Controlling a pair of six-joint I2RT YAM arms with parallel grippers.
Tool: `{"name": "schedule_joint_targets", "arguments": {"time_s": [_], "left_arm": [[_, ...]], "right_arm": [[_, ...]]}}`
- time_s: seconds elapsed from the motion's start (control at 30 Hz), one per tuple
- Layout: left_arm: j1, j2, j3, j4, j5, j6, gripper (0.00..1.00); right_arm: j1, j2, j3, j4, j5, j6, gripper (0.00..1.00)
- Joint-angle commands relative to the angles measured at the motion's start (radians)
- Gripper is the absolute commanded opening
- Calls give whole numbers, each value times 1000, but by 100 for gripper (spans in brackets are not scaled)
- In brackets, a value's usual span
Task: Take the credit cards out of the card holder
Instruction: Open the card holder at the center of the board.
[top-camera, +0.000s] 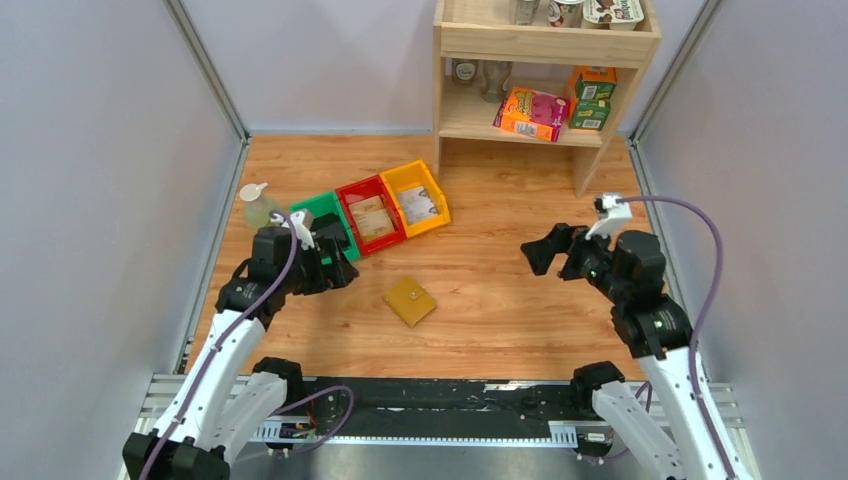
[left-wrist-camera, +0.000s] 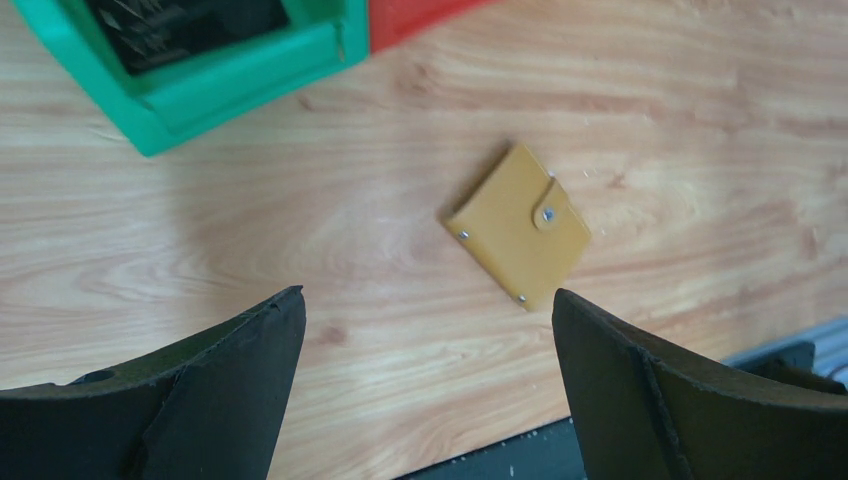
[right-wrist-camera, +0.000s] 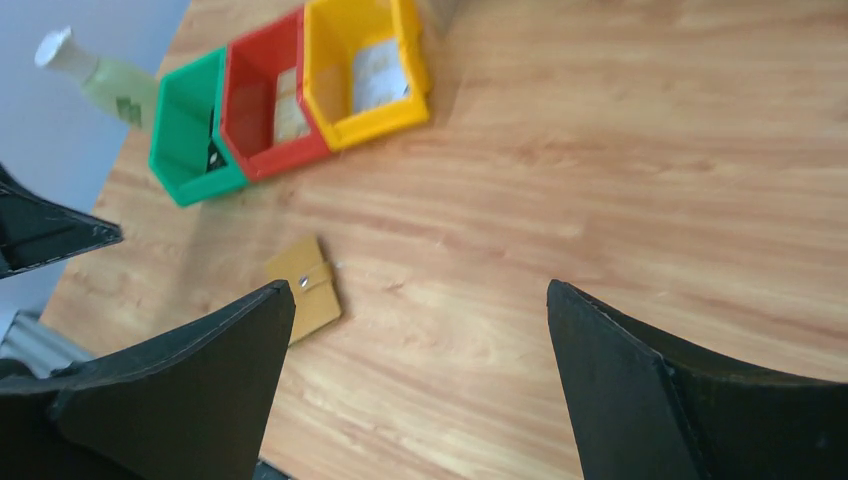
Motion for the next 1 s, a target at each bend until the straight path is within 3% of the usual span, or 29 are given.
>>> {"name": "schedule_joint_targets", "arguments": {"time_s": [0.0,0.17,0.4,0.53,0.77,0.97], "left_arm": [[-97,-31,-54,81,10,-119,100],[-162,-79,-170,157,-36,-225,100],[-185,-230,-290,145,-64,-347,100],[-185,-280,-307,107,-81,-348,100],[-185,-275,-322,127,-64,-362,100],[-183,-223,-328,167,-36,-357,100]], "right_arm": [[125,117,-46,118,-55,115,100],[458,330,-37,235,209,92,100],[694,710,141,291,383,51,100],[756,887,250,277,381,26,94],[786,1114,400,203,374,-5,66],[788,1220,469,157,351,-28,52]]}}
